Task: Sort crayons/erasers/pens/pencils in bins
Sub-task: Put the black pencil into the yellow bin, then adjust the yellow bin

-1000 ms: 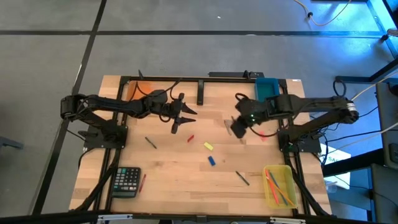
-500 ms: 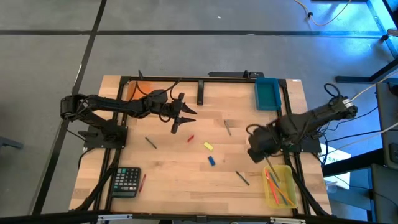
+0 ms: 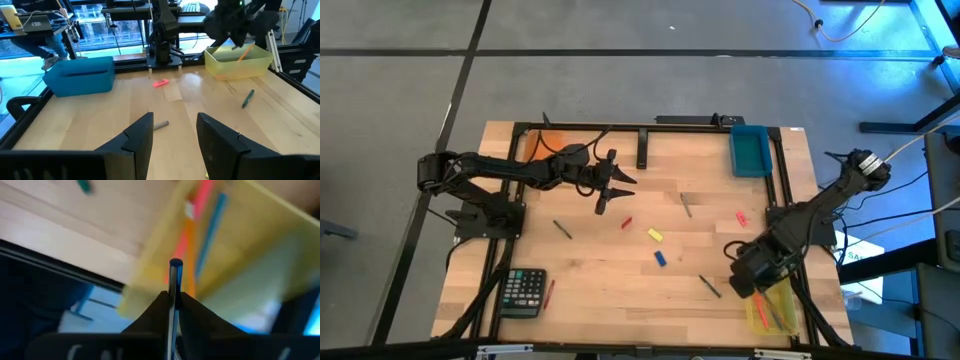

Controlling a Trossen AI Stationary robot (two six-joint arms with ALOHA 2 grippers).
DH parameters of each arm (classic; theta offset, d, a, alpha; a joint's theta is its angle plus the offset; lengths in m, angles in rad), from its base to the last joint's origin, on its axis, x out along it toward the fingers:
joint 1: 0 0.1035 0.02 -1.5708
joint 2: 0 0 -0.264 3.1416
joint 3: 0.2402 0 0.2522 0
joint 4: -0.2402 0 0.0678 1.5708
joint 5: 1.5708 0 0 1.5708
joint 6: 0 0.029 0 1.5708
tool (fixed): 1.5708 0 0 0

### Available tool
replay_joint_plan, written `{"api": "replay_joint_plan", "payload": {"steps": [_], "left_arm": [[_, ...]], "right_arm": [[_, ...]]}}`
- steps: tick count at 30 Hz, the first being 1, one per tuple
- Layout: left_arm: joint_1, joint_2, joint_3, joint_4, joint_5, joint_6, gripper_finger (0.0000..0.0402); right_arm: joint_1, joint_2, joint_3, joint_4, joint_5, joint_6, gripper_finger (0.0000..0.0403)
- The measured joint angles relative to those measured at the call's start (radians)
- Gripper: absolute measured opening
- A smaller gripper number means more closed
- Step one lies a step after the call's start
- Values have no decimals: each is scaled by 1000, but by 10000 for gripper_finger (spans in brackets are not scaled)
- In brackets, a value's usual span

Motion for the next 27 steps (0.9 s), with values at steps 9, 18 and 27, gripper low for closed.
{"api": "replay_joint_plan", "payload": {"steps": [9,18,27], "left_arm": [[0,0,0,10,0,0,142],[0,0,0,38,0,0,142],[0,0,0,41,0,24,142]], "right_arm": [[0,0,-109,144,-42,3,92],[3,-1,-88,117,-344,3,114],[1,-1,-88,144,78,-68,115]]}}
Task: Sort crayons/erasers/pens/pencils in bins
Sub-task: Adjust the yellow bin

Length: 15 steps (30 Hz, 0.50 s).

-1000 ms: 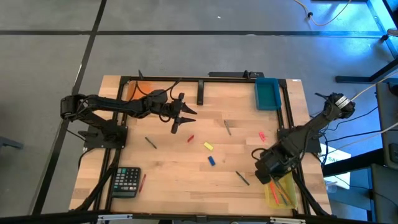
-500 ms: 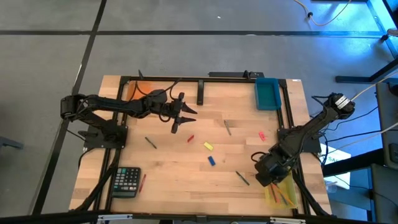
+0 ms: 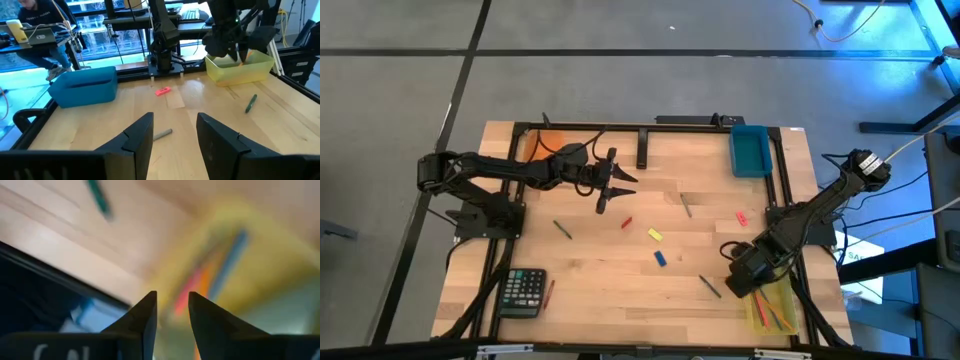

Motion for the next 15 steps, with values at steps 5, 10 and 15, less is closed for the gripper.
{"api": "replay_joint_plan", "payload": {"steps": [5,10,15], "left_arm": [[0,0,0,0,20,1,142],[-1,0,0,0,41,2,142],[-1,0,0,0,41,2,142]], "right_arm": [[-48,0,0,50,108,-74,115],[-122,0,0,68,148,-216,115],[-169,0,0,50,112,-327,115]]}}
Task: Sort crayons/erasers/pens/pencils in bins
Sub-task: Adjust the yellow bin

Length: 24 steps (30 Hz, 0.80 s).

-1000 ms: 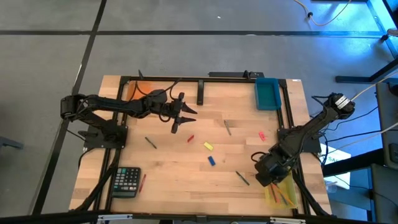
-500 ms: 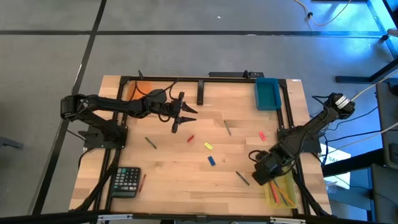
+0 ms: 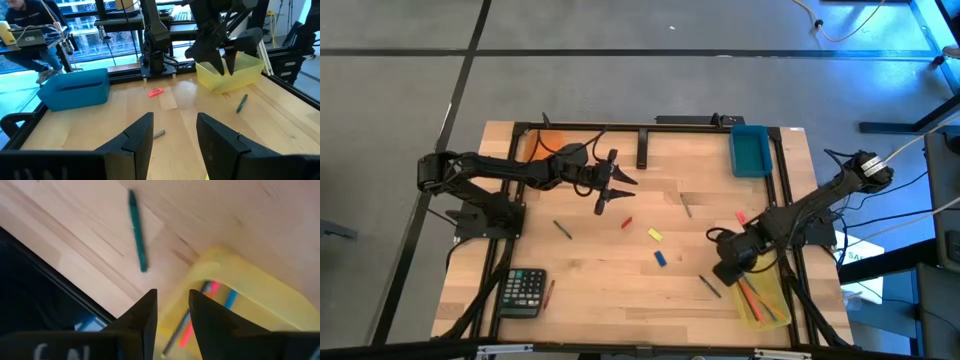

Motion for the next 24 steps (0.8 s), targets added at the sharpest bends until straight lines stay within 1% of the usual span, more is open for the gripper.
{"api": "replay_joint_plan", "payload": {"steps": [5,7,10,12,14,17,19,21,24], "left_arm": [[0,0,0,0,-1,0,142],[0,0,0,0,-1,0,142],[0,0,0,0,-2,0,142],[0,0,0,0,-2,0,142],[0,0,0,0,-2,0,142],[0,0,0,0,-2,0,142],[0,0,0,0,-2,-1,142],[0,0,0,0,-2,-1,142],[0,0,0,0,-2,-3,142]], "right_arm": [[-5,0,0,-137,-94,-22,115],[-4,0,0,-187,-112,-14,115],[-4,-6,6,-193,-96,-22,115],[-5,-6,32,-200,-54,-33,115],[-7,-6,73,-216,1,-51,115],[-7,-6,166,-284,108,-80,115],[-7,-6,223,-302,222,-105,115],[-7,-6,268,-295,359,-139,115],[-9,3,284,-250,569,-154,115]]}}
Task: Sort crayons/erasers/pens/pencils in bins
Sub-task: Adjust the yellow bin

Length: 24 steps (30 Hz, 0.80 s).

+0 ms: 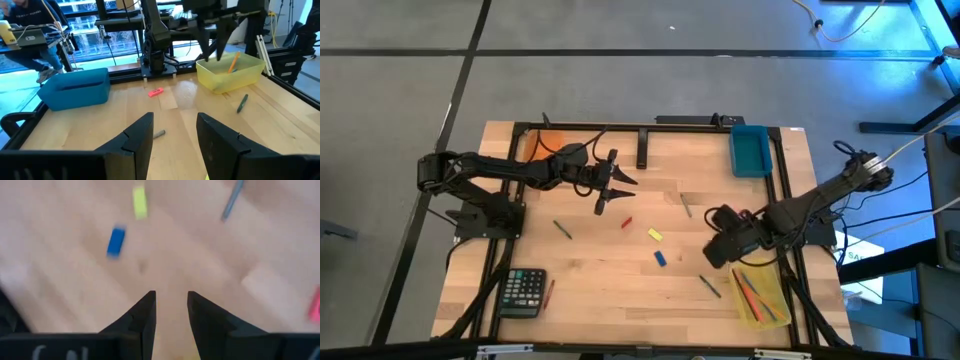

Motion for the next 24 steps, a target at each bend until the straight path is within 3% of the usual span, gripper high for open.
{"api": "replay_joint_plan", "payload": {"steps": [3,10,16,24], "left_arm": [[0,0,0,0,0,-1,142],[-8,0,0,0,0,-6,142],[-8,0,0,0,0,0,142],[-8,0,0,0,0,0,142]], "right_arm": [[-24,22,-39,65,22,3,115],[-29,155,-159,227,-221,-46,115],[-25,207,-190,204,-375,-51,115],[-11,202,-190,105,-458,-52,115]]}}
